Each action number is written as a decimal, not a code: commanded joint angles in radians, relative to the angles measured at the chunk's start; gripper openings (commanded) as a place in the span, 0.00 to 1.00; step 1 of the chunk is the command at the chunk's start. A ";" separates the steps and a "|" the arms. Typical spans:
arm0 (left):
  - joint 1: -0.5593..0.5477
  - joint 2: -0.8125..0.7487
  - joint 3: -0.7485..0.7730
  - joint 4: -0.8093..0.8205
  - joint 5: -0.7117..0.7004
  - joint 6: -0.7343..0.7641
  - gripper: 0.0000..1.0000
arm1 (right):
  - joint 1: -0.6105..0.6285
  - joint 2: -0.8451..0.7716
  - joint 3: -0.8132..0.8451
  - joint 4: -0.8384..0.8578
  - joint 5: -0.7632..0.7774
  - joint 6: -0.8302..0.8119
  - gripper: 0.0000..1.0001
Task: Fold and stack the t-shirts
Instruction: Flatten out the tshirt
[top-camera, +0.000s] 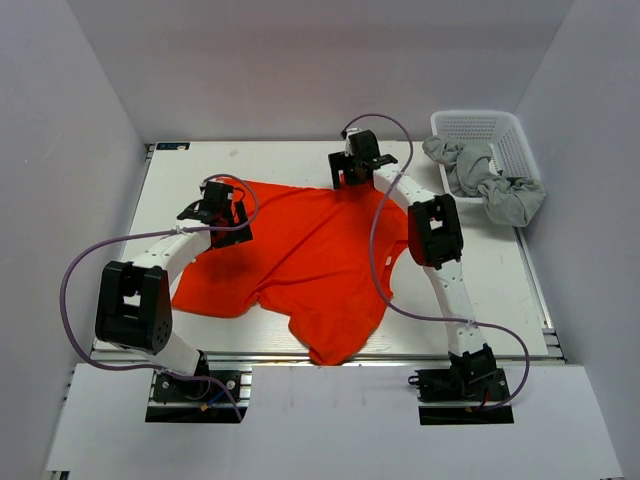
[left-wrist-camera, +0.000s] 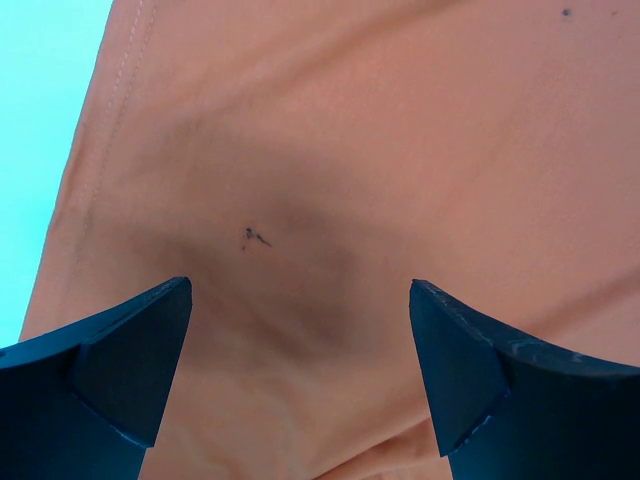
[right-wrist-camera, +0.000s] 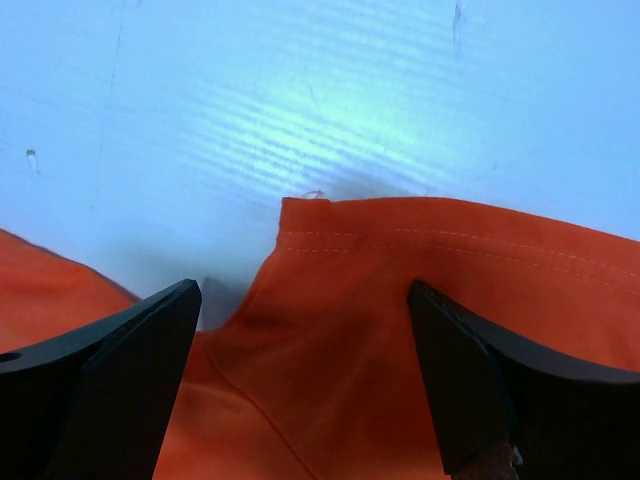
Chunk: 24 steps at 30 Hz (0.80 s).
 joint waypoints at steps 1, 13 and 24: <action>0.006 -0.035 0.007 0.026 -0.009 0.030 1.00 | -0.034 0.033 -0.017 0.099 -0.046 -0.077 0.90; 0.006 0.072 0.067 0.089 0.011 0.074 1.00 | -0.038 -0.056 -0.013 0.327 -0.161 -0.240 0.90; 0.025 0.192 0.104 0.163 0.096 0.065 1.00 | -0.026 -0.529 -0.400 -0.052 -0.226 0.042 0.90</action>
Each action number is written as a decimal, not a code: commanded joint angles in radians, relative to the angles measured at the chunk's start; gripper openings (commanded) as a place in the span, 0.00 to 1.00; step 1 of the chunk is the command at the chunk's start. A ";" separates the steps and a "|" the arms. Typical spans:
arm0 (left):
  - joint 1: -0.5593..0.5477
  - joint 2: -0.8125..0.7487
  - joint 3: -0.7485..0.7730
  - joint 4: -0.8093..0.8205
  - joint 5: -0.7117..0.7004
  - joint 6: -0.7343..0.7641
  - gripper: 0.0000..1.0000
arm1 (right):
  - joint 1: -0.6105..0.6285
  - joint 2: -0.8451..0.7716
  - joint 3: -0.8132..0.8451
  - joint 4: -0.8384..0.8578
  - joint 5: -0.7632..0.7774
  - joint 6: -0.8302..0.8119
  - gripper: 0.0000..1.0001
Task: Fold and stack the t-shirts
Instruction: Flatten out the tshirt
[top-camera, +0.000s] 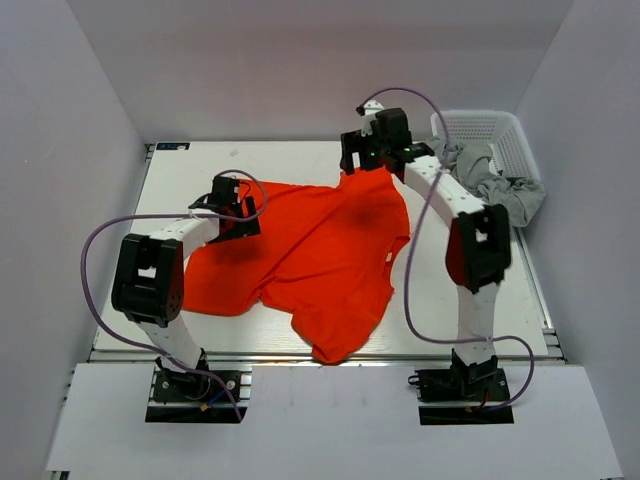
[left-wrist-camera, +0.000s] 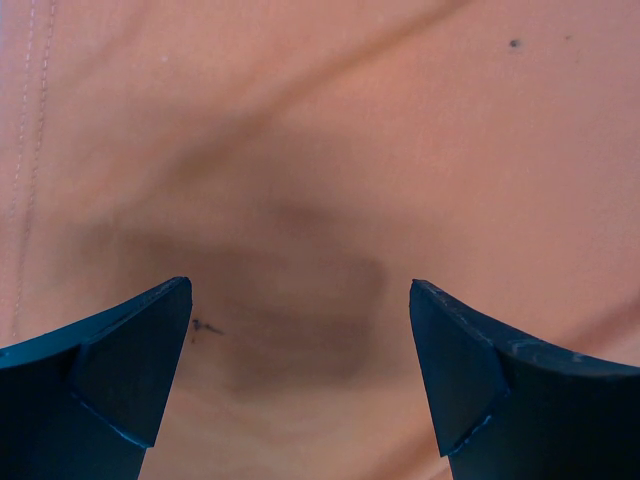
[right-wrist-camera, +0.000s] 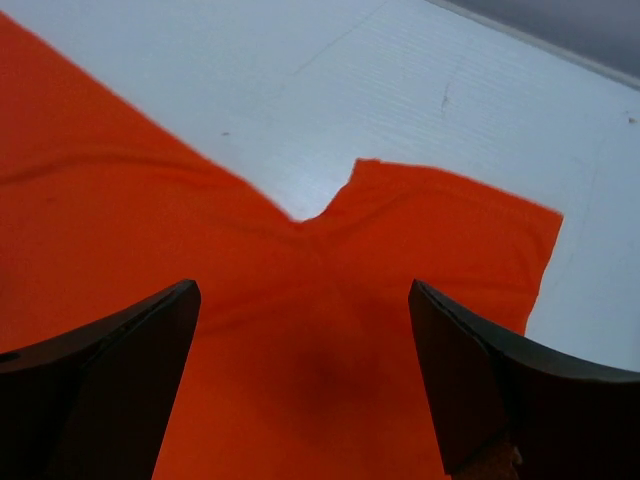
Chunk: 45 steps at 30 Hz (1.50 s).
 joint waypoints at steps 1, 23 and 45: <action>0.015 0.004 0.025 0.035 -0.001 0.000 1.00 | 0.014 -0.204 -0.183 -0.161 -0.067 0.155 0.90; 0.107 0.247 0.244 0.124 0.203 0.171 1.00 | 0.110 -0.607 -0.934 -0.094 -0.201 0.336 0.90; 0.084 -0.087 0.047 0.180 0.421 0.144 1.00 | -0.140 -0.092 -0.502 -0.198 0.083 0.218 0.90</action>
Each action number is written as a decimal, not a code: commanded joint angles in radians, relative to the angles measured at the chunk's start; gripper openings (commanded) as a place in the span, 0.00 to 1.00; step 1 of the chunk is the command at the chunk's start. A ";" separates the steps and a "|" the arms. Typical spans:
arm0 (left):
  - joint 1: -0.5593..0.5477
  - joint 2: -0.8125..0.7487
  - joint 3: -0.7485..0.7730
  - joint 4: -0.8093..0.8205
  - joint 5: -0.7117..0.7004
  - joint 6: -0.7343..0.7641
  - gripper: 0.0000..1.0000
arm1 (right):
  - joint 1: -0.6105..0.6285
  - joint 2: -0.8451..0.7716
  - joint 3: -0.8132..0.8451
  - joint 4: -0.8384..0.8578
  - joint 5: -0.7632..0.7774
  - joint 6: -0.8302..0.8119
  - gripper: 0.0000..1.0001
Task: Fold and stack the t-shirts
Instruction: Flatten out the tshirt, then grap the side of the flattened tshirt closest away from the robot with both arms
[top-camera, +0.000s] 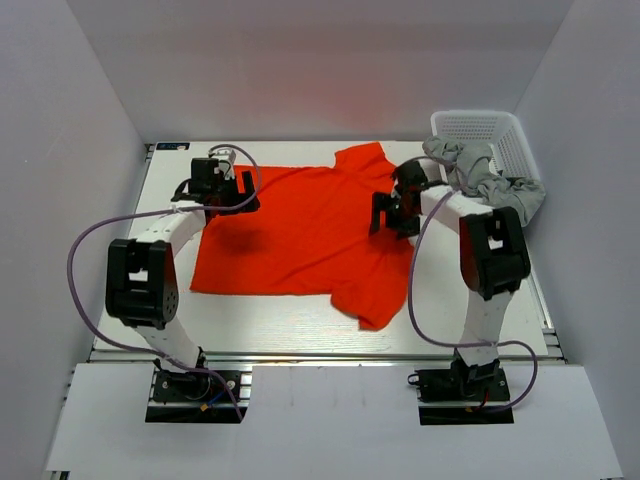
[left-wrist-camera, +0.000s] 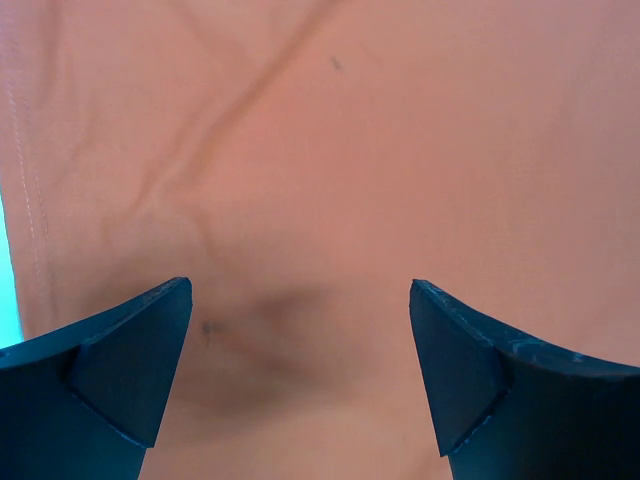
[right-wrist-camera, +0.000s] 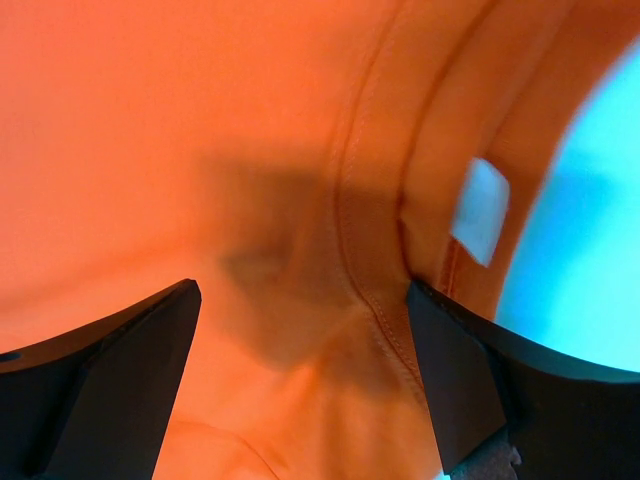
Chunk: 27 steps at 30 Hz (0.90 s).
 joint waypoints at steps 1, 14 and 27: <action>-0.006 -0.112 -0.082 0.037 0.122 -0.024 1.00 | -0.083 0.144 0.126 -0.027 0.067 -0.105 0.90; -0.006 -0.587 -0.481 -0.094 -0.105 -0.316 1.00 | -0.059 -0.160 0.156 0.009 0.082 -0.143 0.90; -0.006 -0.776 -0.681 -0.389 -0.220 -0.552 0.97 | -0.065 -0.707 -0.490 -0.021 0.152 0.122 0.90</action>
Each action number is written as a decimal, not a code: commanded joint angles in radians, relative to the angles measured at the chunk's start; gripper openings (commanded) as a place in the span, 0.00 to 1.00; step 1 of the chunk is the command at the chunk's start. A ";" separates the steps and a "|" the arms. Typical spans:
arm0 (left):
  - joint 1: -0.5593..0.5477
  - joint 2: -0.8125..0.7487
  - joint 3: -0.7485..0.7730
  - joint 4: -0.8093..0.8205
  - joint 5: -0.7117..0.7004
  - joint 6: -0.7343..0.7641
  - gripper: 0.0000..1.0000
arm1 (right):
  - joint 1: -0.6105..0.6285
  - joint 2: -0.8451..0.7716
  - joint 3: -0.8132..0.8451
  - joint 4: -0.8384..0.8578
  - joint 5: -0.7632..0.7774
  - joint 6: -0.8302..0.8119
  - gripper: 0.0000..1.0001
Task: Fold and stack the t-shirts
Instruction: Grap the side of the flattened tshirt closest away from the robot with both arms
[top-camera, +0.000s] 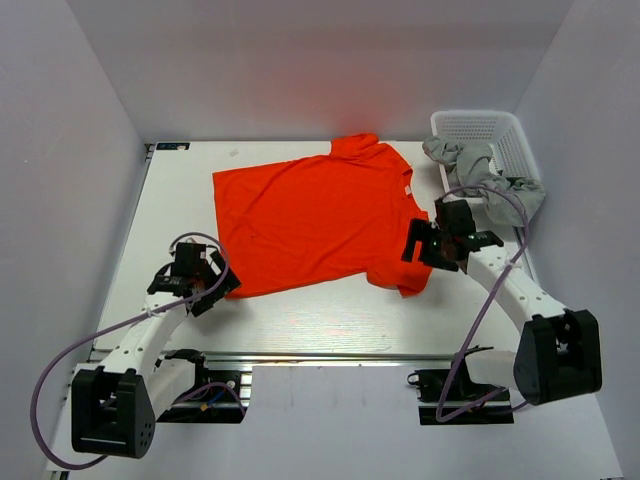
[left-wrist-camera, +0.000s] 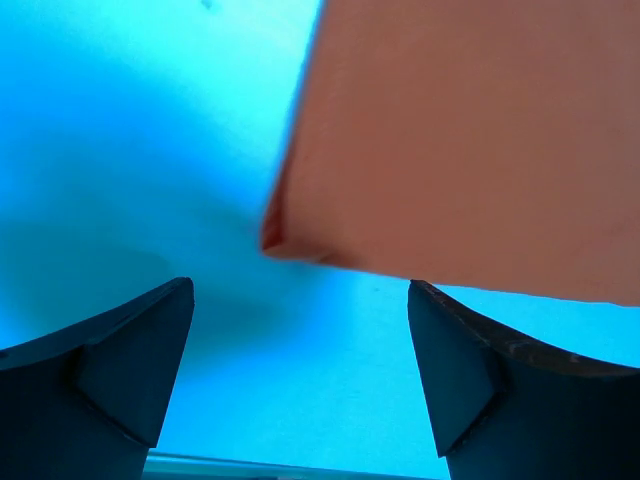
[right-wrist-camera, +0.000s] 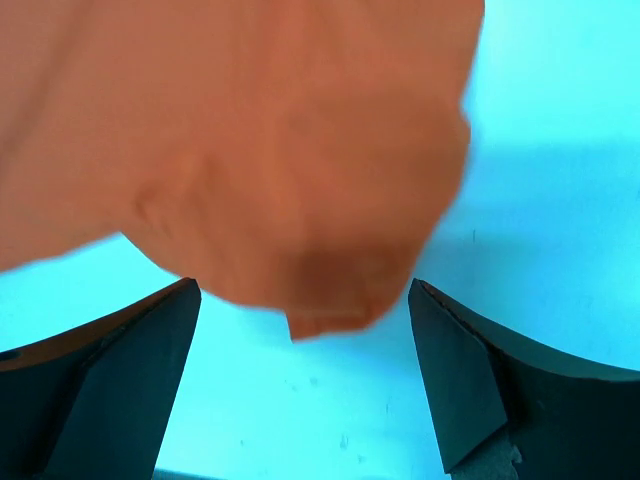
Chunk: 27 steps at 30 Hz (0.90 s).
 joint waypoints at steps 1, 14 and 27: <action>-0.004 -0.016 -0.019 -0.010 -0.048 -0.054 0.97 | 0.003 -0.079 -0.067 -0.015 0.010 0.069 0.90; -0.004 0.128 -0.085 0.171 -0.002 -0.021 0.44 | 0.001 -0.141 -0.171 -0.090 0.057 0.118 0.90; -0.004 0.056 -0.096 0.201 0.017 0.016 0.00 | 0.027 -0.146 -0.280 0.019 -0.001 0.294 0.74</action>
